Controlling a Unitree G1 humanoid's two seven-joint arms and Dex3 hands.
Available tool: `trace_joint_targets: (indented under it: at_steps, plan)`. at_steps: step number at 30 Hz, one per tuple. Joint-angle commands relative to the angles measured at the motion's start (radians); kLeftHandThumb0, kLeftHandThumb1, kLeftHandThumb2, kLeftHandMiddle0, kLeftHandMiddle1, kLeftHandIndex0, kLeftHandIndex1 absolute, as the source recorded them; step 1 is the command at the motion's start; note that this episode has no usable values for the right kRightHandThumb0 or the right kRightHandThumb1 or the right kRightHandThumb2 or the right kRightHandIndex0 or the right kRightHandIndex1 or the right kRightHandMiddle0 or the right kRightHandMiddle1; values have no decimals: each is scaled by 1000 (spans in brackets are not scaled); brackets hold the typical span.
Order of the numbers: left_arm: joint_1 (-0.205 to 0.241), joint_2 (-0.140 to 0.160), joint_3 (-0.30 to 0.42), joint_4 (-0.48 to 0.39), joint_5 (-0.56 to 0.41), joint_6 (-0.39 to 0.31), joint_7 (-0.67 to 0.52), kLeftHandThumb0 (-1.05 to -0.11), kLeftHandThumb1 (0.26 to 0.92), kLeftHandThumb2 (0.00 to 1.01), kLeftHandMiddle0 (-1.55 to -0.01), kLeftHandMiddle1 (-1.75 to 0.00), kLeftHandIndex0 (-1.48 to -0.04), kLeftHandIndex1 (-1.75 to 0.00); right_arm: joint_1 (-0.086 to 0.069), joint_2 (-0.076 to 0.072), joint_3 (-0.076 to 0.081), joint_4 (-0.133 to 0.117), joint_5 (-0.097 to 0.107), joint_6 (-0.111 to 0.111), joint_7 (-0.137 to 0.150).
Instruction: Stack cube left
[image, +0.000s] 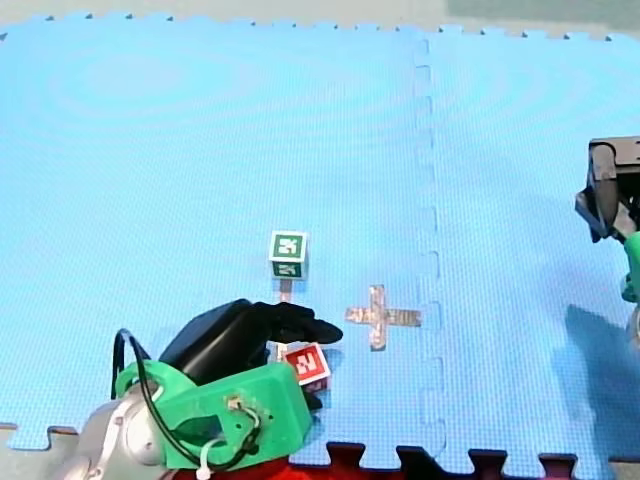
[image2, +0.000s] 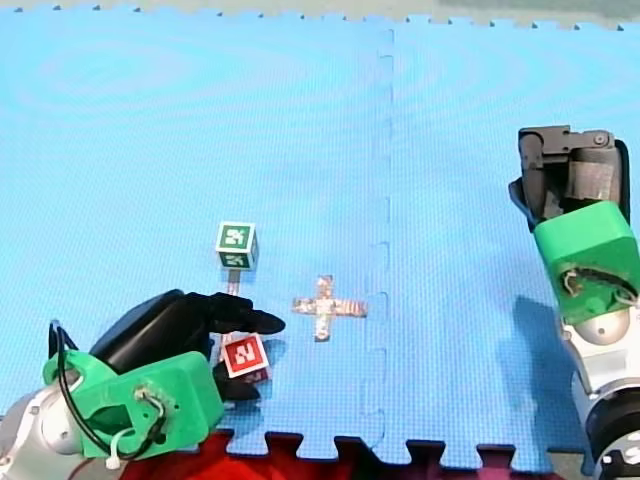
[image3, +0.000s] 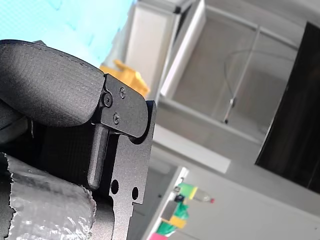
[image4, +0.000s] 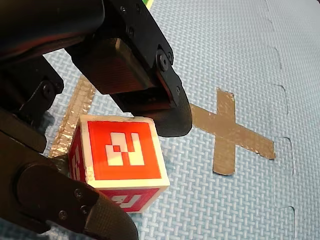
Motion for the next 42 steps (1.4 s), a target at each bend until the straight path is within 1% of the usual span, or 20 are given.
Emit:
trace_joint_targets:
  at_steps: [1, 3, 5, 8, 11, 13, 19, 23, 26, 29, 33, 37, 39, 41, 42]
  plan:
    - [6, 2, -6, -4, 4, 12, -13, -443, 756, 5, -929, -1746, -1242, -124, -3, -2, 1, 2, -2, -3, -5]
    - [-2, -1, -6, -17, 4, 25, -20, -445, 756, 5, -928, -1746, -1244, -119, -4, -1, 3, 3, -5, -2, -7]
    - [-21, -8, -7, -30, 8, 36, -23, -446, 756, 4, -928, -1746, -1245, -114, -4, 0, 5, 5, -6, -1, -9]
    - [-49, -8, 1, -60, -4, 19, -33, -446, 757, 4, -927, -1746, -1247, -108, -5, 3, 5, 7, -6, 3, -7]
    - [-72, 4, 25, -150, -49, -5, -78, -443, 759, 4, -927, -1746, -1249, -102, -6, 5, 6, 10, -6, 7, -6]
    - [-74, 9, 31, -203, -56, -2, -96, -446, 762, 5, -938, -1746, -1254, -98, -5, 7, 8, 11, -8, 9, -8]
    - [-78, 14, 44, -344, -57, 101, -160, -460, 765, 4, -956, -1746, -1270, -90, -5, 11, 11, 14, -12, 12, -13]
    - [-80, 18, 40, -363, -46, 121, -172, -466, 765, 3, -964, -1746, -1276, -87, -5, 14, 13, 16, -13, 14, -16]
    - [-93, 10, 36, -346, -45, 127, -171, -470, 764, 2, -968, -1746, -1280, -84, -5, 17, 15, 18, -14, 15, -19]
    - [-110, 6, 33, -308, -44, 117, -164, -471, 763, 2, -970, -1746, -1283, -81, -5, 19, 17, 21, -15, 17, -22]
    - [-133, 6, 16, -201, -32, 74, -149, -471, 763, 1, -972, -1746, -1286, -78, -7, 21, 18, 23, -14, 19, -23]
    - [-146, 9, 11, -154, -29, 69, -154, -470, 764, 2, -973, -1746, -1290, -75, -10, 26, 20, 28, -17, 22, -28]
    - [-158, -1, 2, -108, -19, 49, -135, -470, 765, 2, -974, -1746, -1291, -73, -12, 29, 21, 31, -18, 23, -33]
    - [-175, -20, -22, -31, 13, 29, -94, -472, 765, 2, -974, -1746, -1292, -71, -15, 33, 21, 34, -17, 25, -35]
    - [-189, -29, -38, 6, 38, 37, -77, -473, 766, 2, -975, -1746, -1292, -70, -17, 36, 20, 36, -16, 26, -36]
